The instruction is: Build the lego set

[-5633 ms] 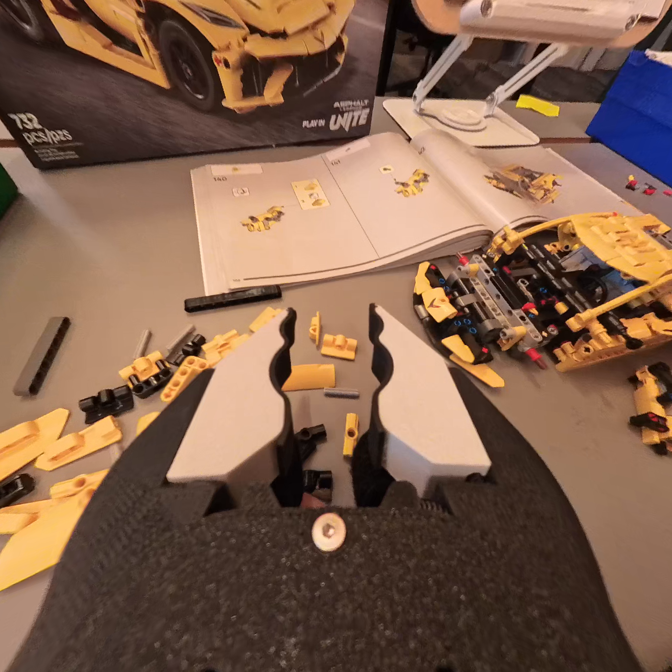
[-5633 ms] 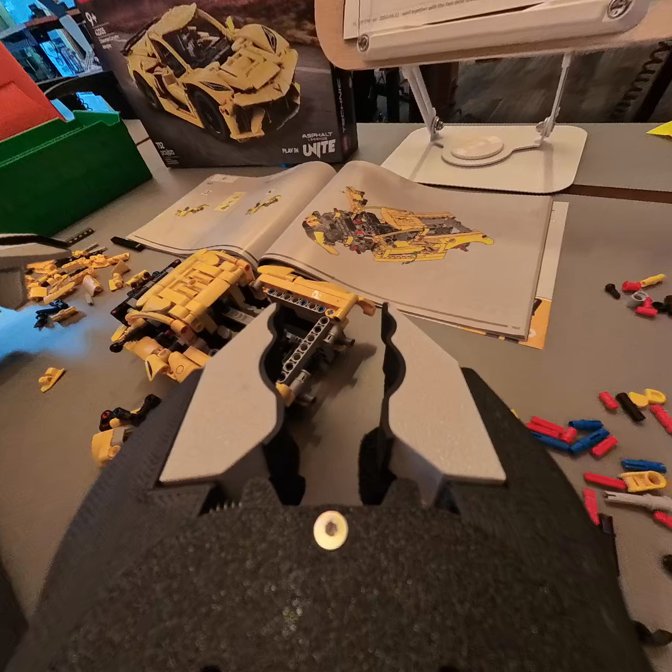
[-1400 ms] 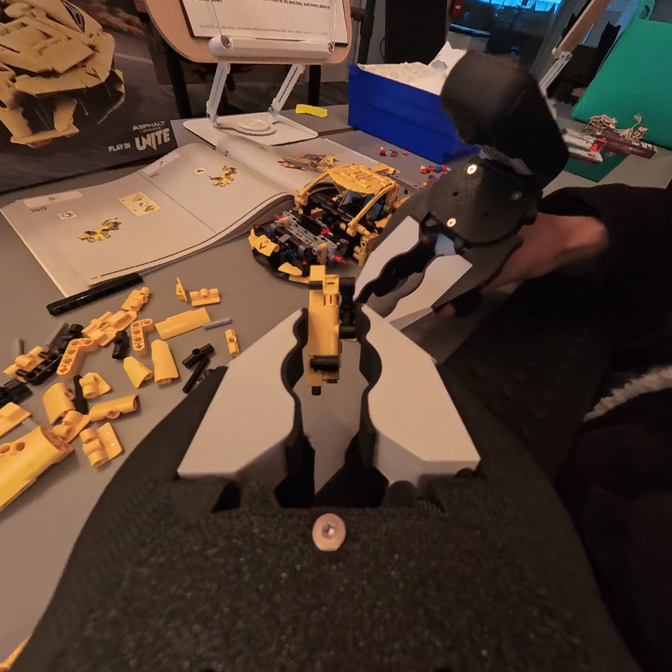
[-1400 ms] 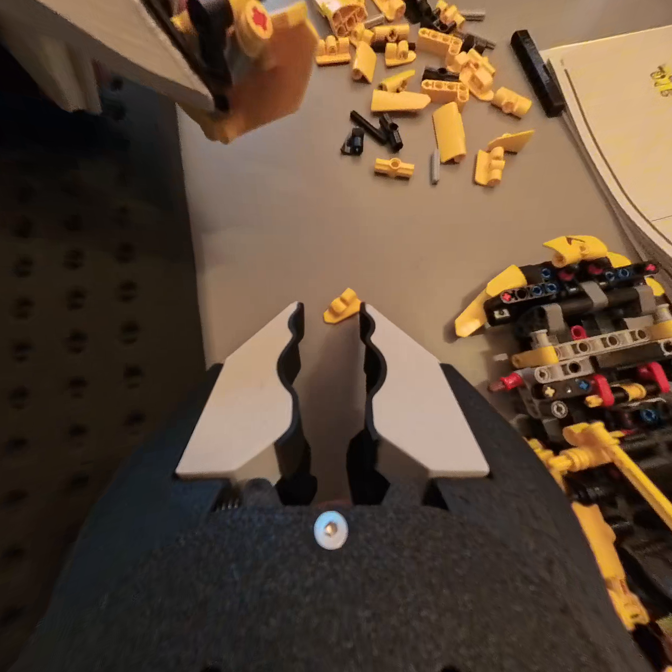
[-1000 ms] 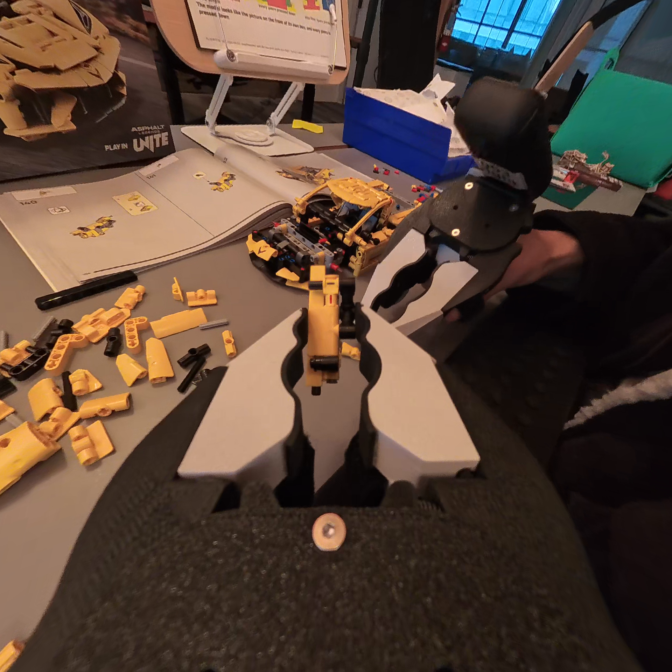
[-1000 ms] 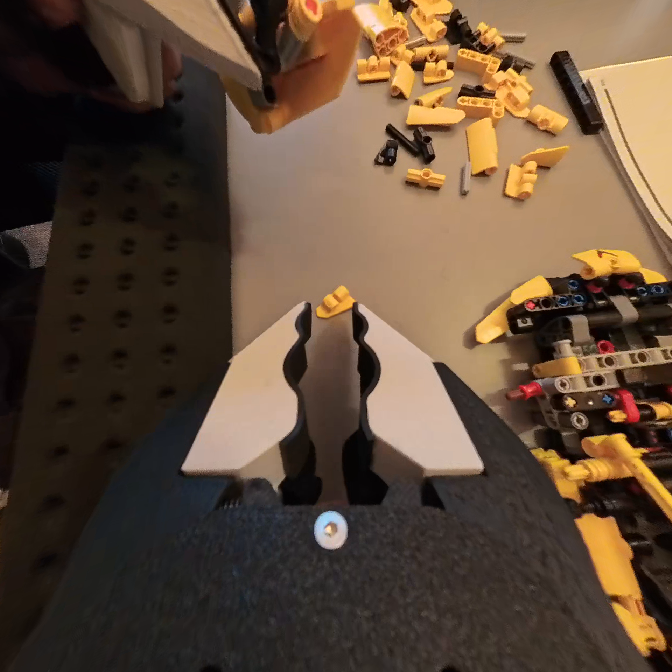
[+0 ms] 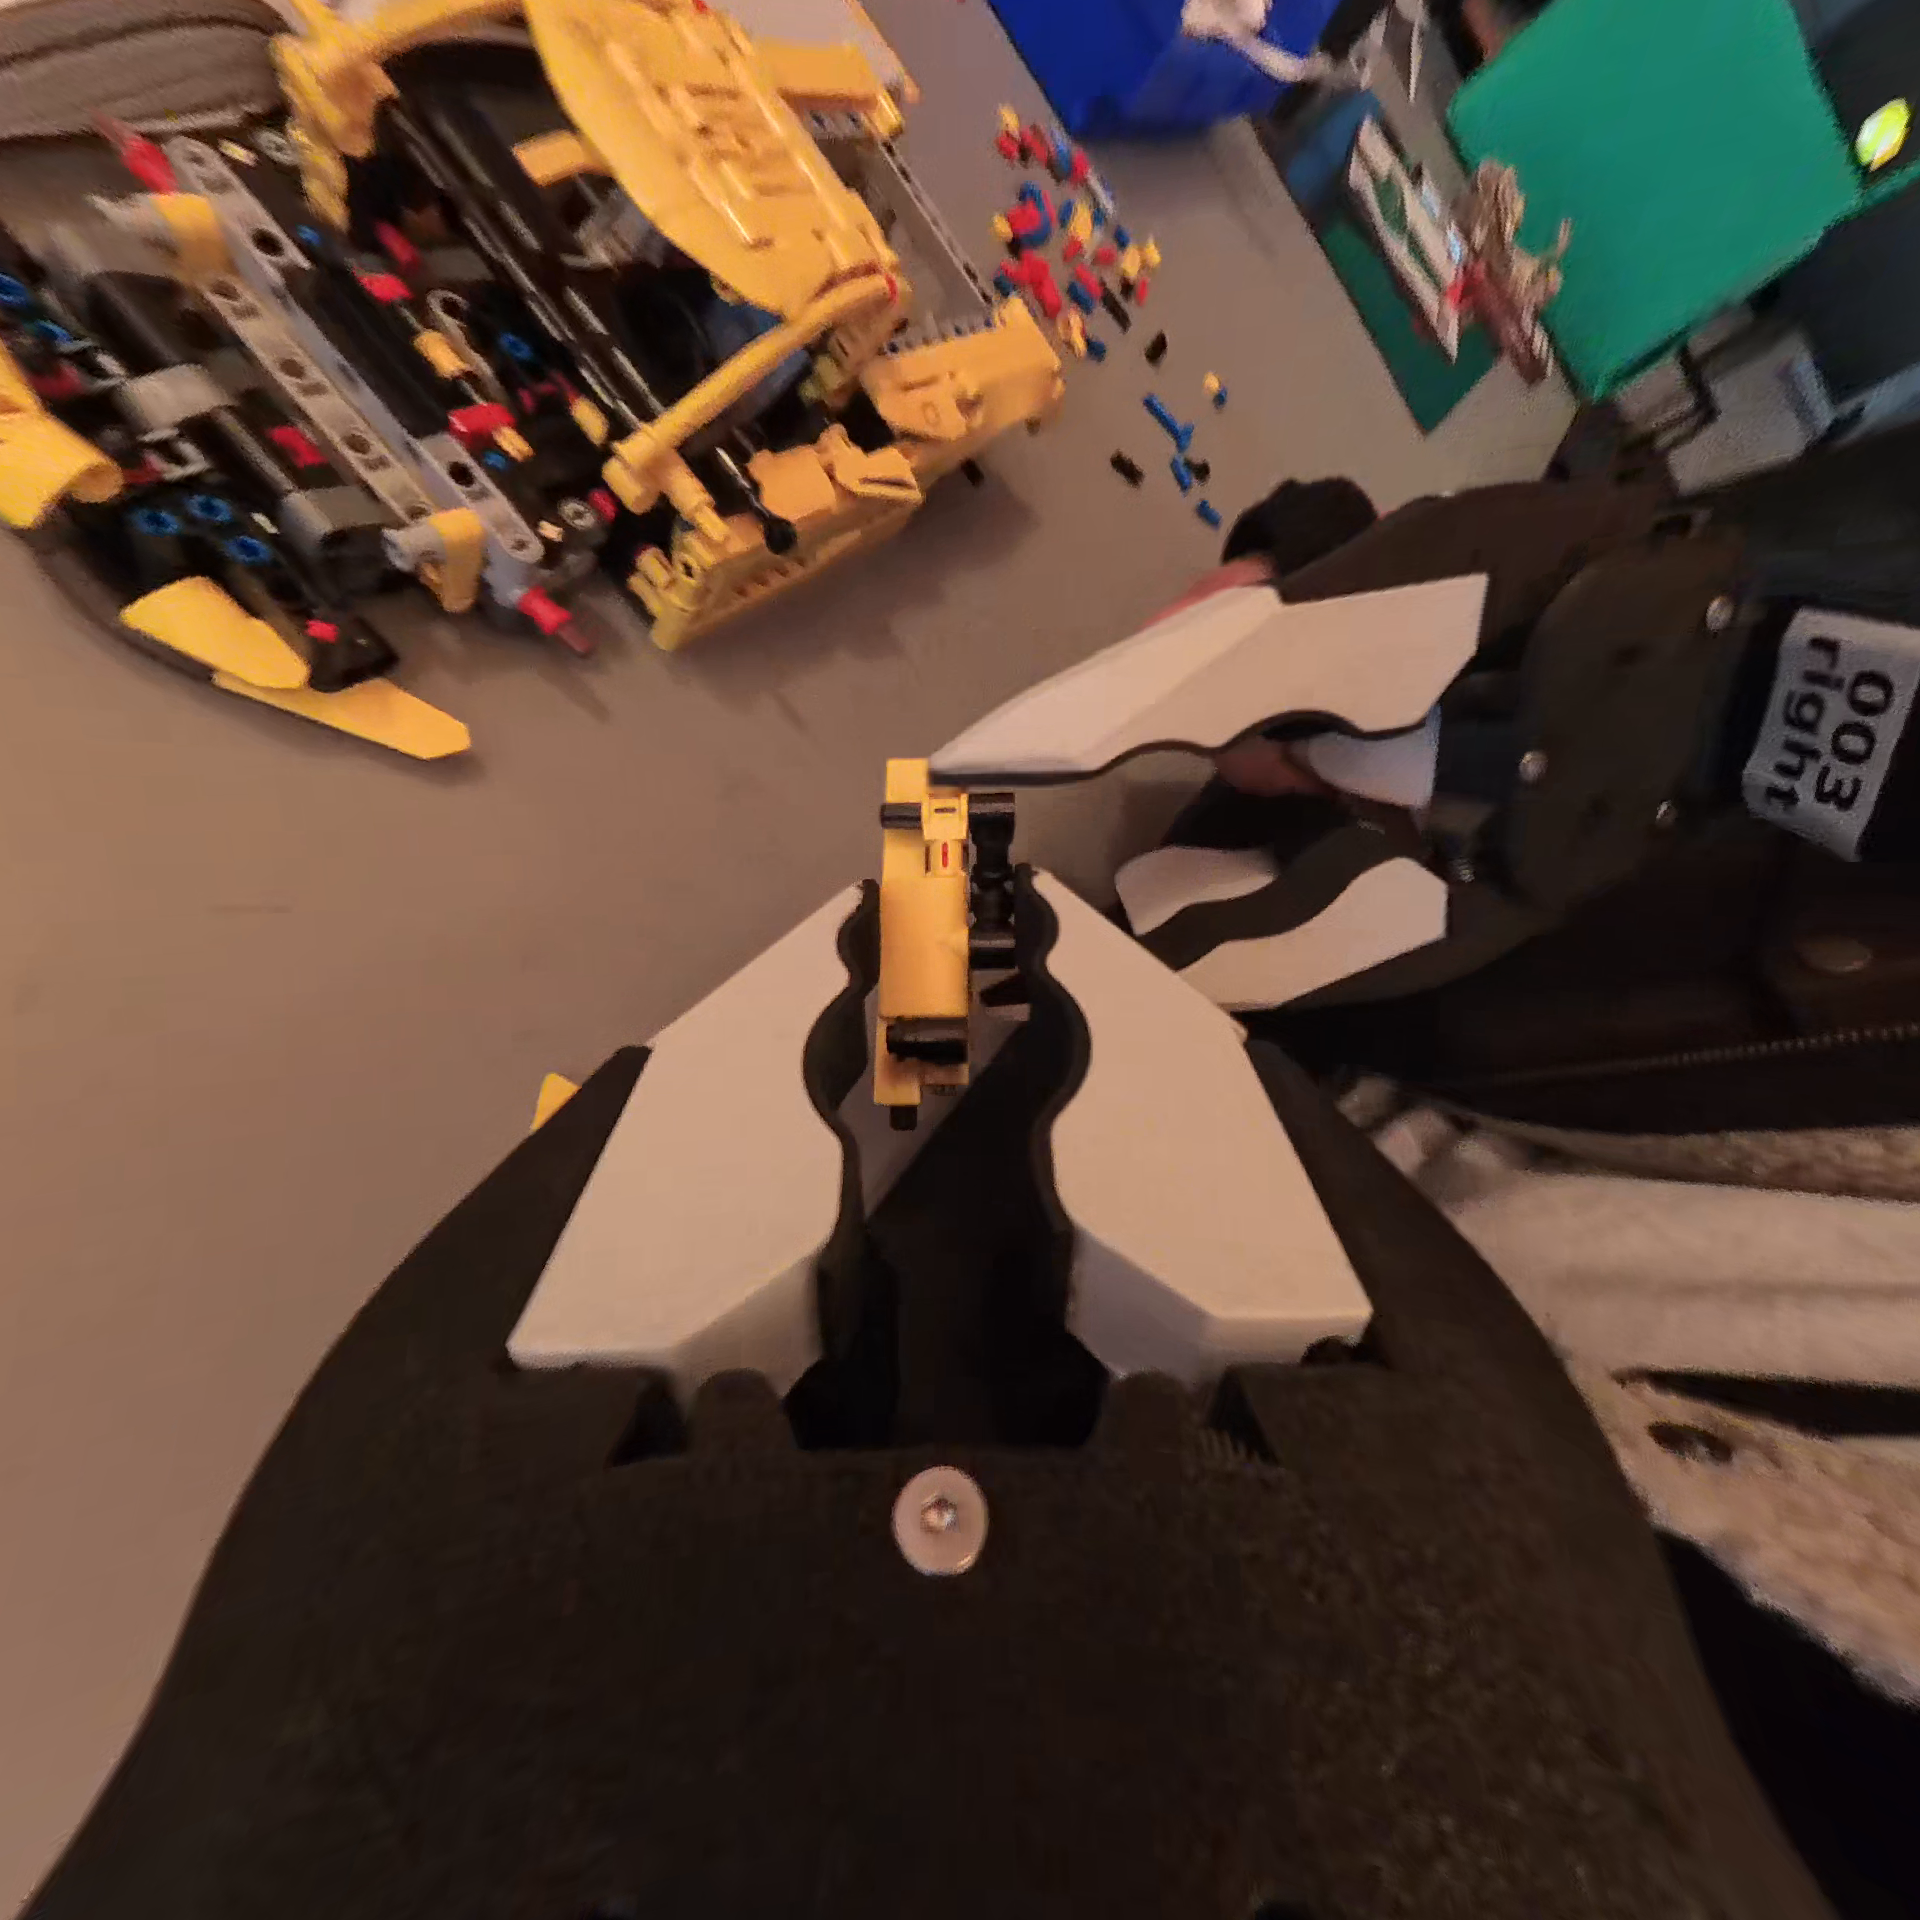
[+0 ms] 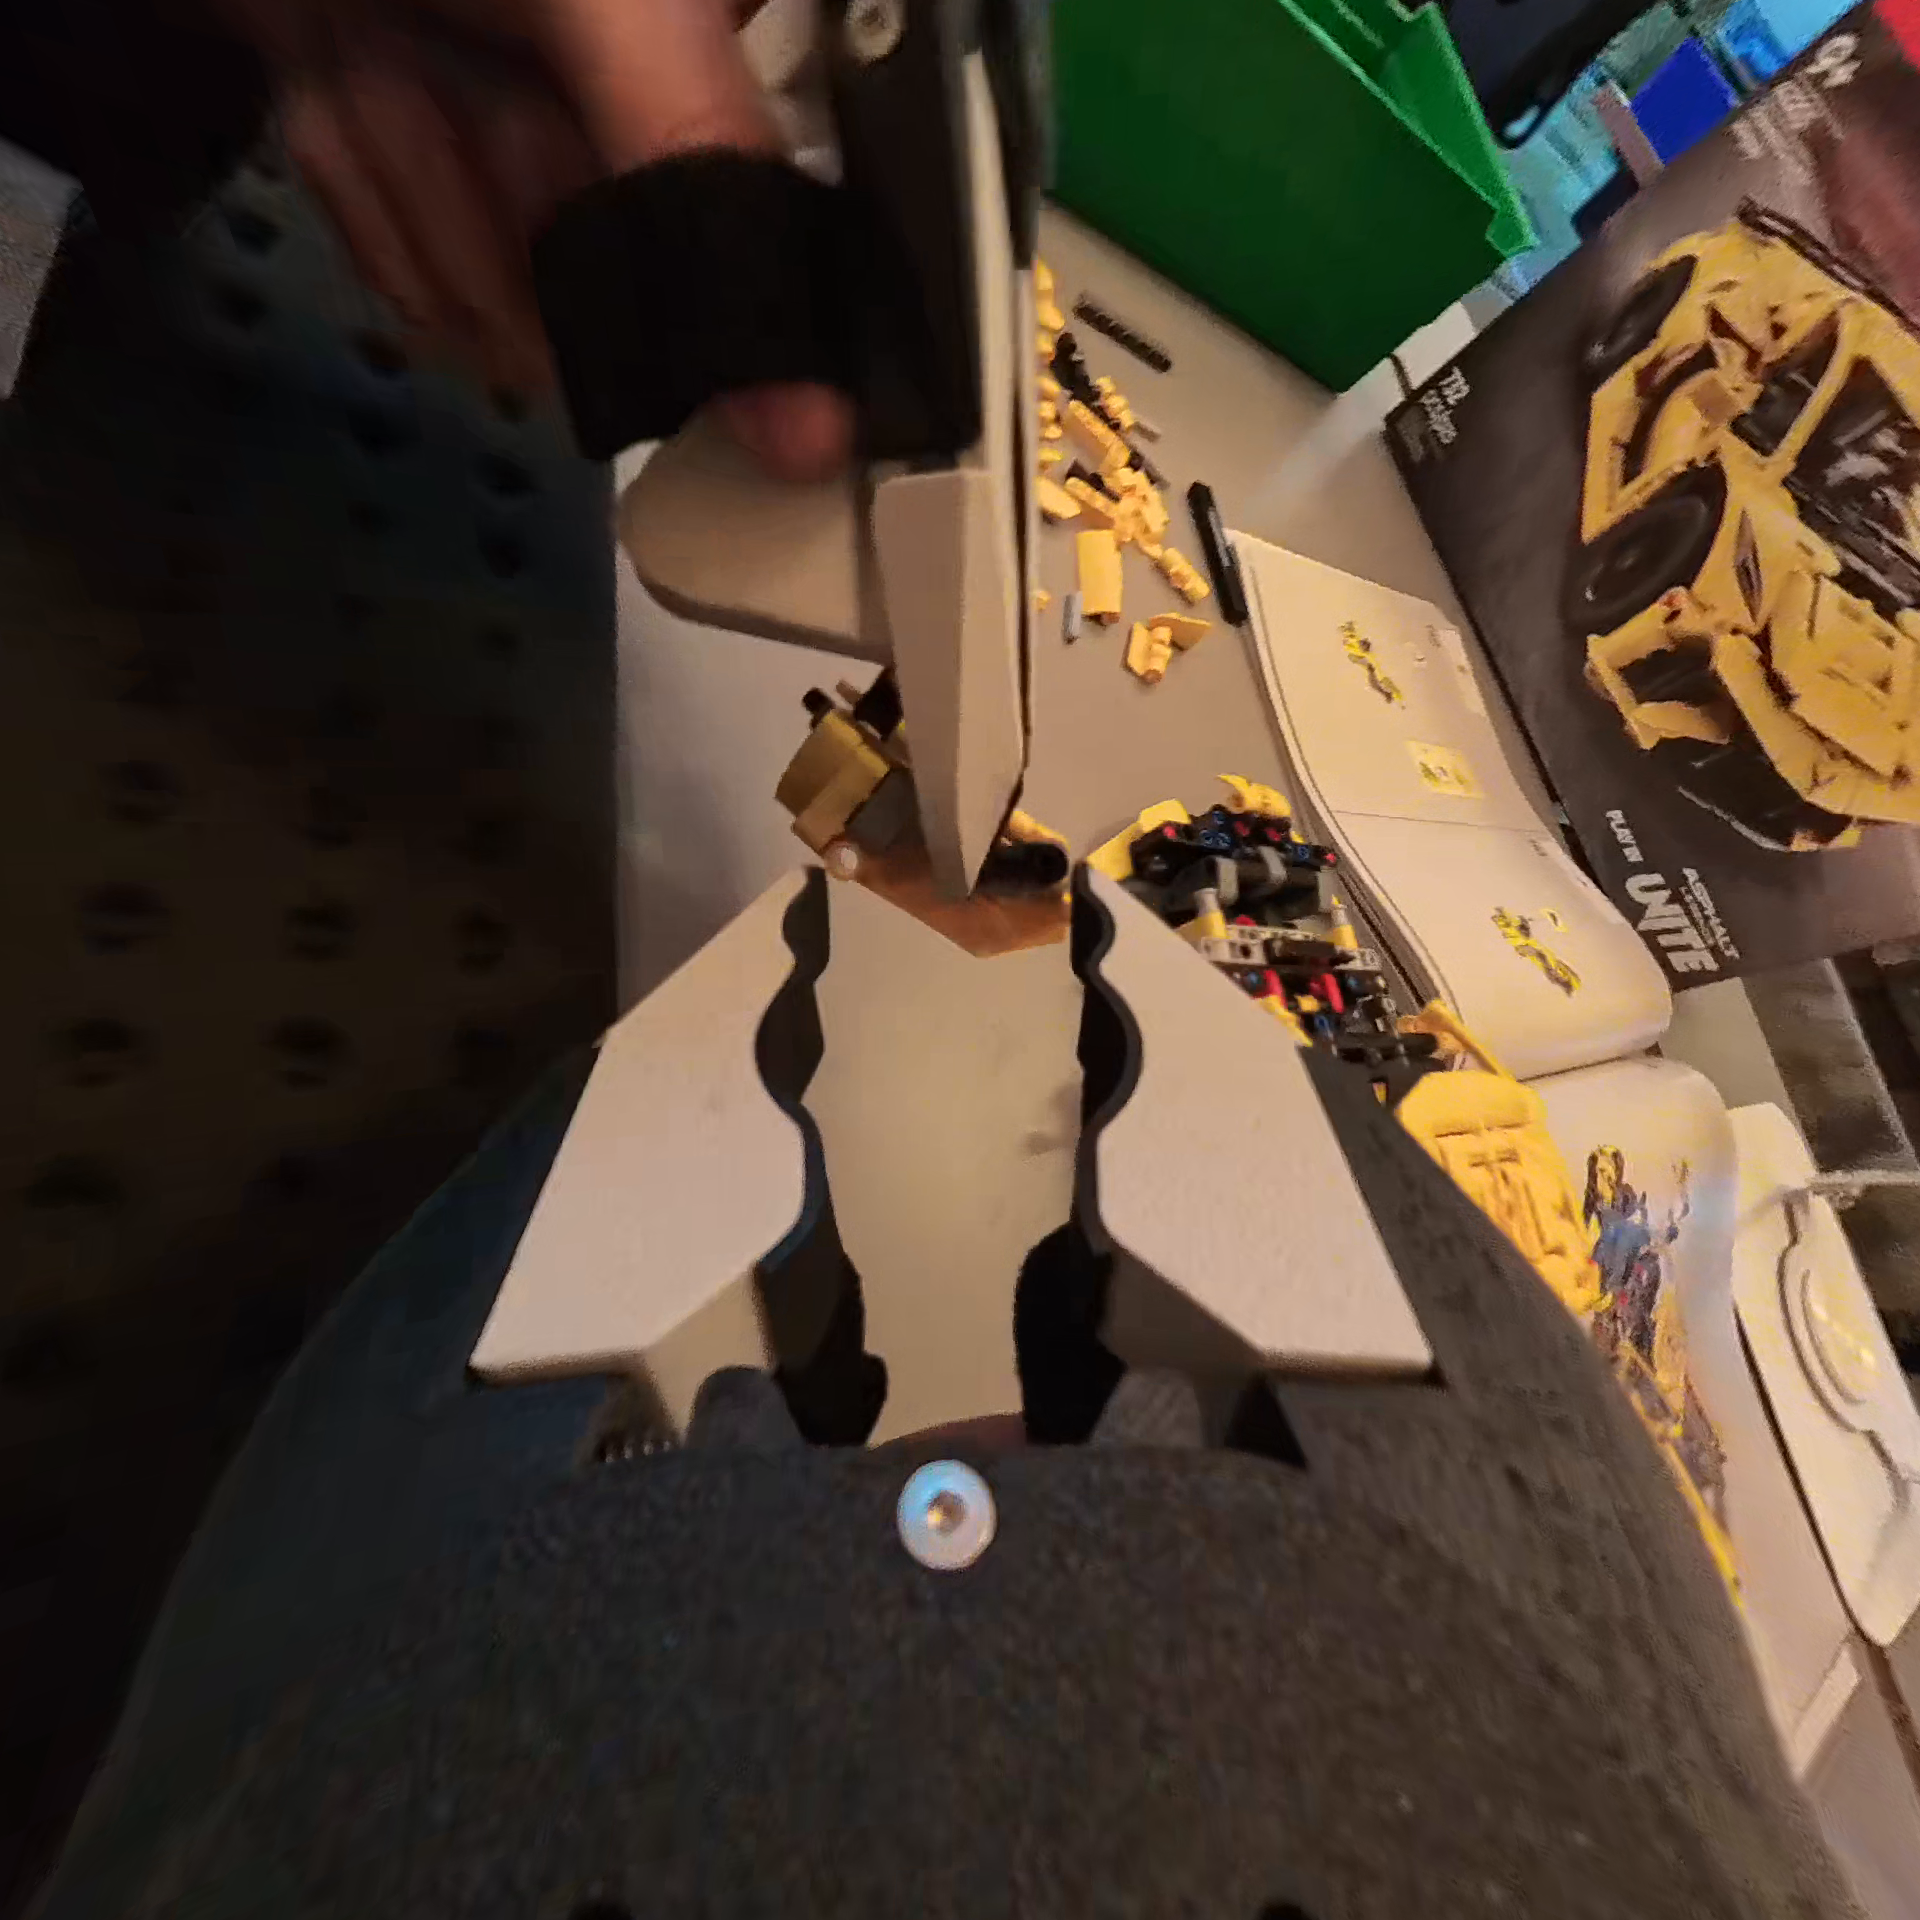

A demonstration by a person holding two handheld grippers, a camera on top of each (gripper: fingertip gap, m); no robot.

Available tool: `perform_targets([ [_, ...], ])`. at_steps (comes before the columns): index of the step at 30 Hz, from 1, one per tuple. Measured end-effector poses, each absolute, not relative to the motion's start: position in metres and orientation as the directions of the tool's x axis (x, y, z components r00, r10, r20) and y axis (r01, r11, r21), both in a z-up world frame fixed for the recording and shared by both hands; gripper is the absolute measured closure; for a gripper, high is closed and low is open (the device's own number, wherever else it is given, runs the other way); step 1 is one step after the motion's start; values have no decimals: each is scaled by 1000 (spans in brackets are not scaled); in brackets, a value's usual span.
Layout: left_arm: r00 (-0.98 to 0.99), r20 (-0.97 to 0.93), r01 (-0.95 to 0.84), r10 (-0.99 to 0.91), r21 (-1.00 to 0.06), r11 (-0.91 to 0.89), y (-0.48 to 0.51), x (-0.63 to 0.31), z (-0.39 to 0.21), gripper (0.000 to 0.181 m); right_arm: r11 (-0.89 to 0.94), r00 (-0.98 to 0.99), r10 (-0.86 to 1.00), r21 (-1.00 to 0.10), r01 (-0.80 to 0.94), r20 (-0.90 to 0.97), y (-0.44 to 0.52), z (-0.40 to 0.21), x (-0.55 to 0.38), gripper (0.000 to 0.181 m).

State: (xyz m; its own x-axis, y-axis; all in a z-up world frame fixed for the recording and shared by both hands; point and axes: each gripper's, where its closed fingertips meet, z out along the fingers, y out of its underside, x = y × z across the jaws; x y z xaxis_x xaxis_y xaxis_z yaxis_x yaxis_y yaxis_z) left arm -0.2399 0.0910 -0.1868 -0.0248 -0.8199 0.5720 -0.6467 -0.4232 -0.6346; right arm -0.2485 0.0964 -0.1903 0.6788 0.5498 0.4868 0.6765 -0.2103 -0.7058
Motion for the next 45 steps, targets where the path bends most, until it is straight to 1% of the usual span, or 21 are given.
perform_targets([
  [2, -62, 547, -716, -835, -607, -345, 82, -245, -191, 156, -183, 650, 578, -698, 692, 493, 92, -193, -254, 134],
  [5, -112, 542, -791, -833, -556, -256, 71, -254, -198, 155, -137, 581, 595, -642, 754, 555, 86, -199, -257, 154],
  [6, -120, 546, -799, -829, -549, -246, 70, -255, -199, 155, -114, 555, 591, -620, 776, 585, 84, -200, -257, 155],
  [8, -127, 566, -812, -815, -531, -241, 68, -256, -202, 155, -98, 528, 591, -596, 797, 610, 83, -202, -258, 156],
  [11, -144, 599, -807, -787, -531, -256, 70, -255, -200, 155, -117, 543, 619, -617, 778, 568, 82, -206, -258, 165],
  [13, -166, 622, -796, -765, -542, -269, 71, -254, -197, 155, -120, 563, 622, -644, 756, 545, 83, -203, -257, 166],
  [15, -184, 630, -800, -755, -542, -257, 72, -256, -199, 154, -147, 567, 630, -636, 758, 530, 84, -206, -251, 165],
  [17, -185, 644, -806, -742, -532, -260, 76, -258, -201, 144, -170, 561, 634, -612, 772, 532, 84, -211, -242, 166],
  [19, -192, 654, -775, -732, -559, -296, 85, -260, -196, 143, -211, 571, 653, -604, 769, 498, 83, -215, -233, 166],
  [21, -198, 600, -740, -775, -610, -283, 100, -264, -196, 143, -270, 595, 681, -609, 746, 427, 80, -218, -226, 166],
  [23, -196, 466, -715, -863, -670, -200, 118, -272, -203, 144, -334, 614, 720, -614, 715, 323, 75, -223, -223, 166],
  [25, -197, 360, -709, -912, -694, -121, 129, -282, -211, 144, -377, 622, 737, -603, 703, 265, 74, -228, -218, 166],
  [26, -200, 338, -709, -920, -698, -102, 131, -286, -214, 144, -388, 618, 750, -598, 701, 238, 72, -230, -218, 166],
  [29, -191, 304, -705, -933, -704, -85, 136, -287, -219, 144, -424, 610, 770, -566, 707, 185, 70, -239, -217, 166],
  [34, -210, 177, -719, -962, -694, 29, 139, -281, -231, 144, -435, 599, 785, -549, 714, 157, 69, -245, -219, 166],
  [38, -200, 196, -758, -960, -652, 25, 142, -283, -243, 144, -443, 610, 781, -568, 694, 135, 70, -246, -219, 166],
  [41, -196, 199, -761, -960, -648, 21, 143, -284, -246, 145, -445, 617, 776, -583, 680, 129, 70, -246, -218, 166],
  [45, -205, 185, -762, -961, -646, 38, 142, -282, -247, 156, -447, 626, 773, -611, 653, 103, 69, -245, -220, 164],
])
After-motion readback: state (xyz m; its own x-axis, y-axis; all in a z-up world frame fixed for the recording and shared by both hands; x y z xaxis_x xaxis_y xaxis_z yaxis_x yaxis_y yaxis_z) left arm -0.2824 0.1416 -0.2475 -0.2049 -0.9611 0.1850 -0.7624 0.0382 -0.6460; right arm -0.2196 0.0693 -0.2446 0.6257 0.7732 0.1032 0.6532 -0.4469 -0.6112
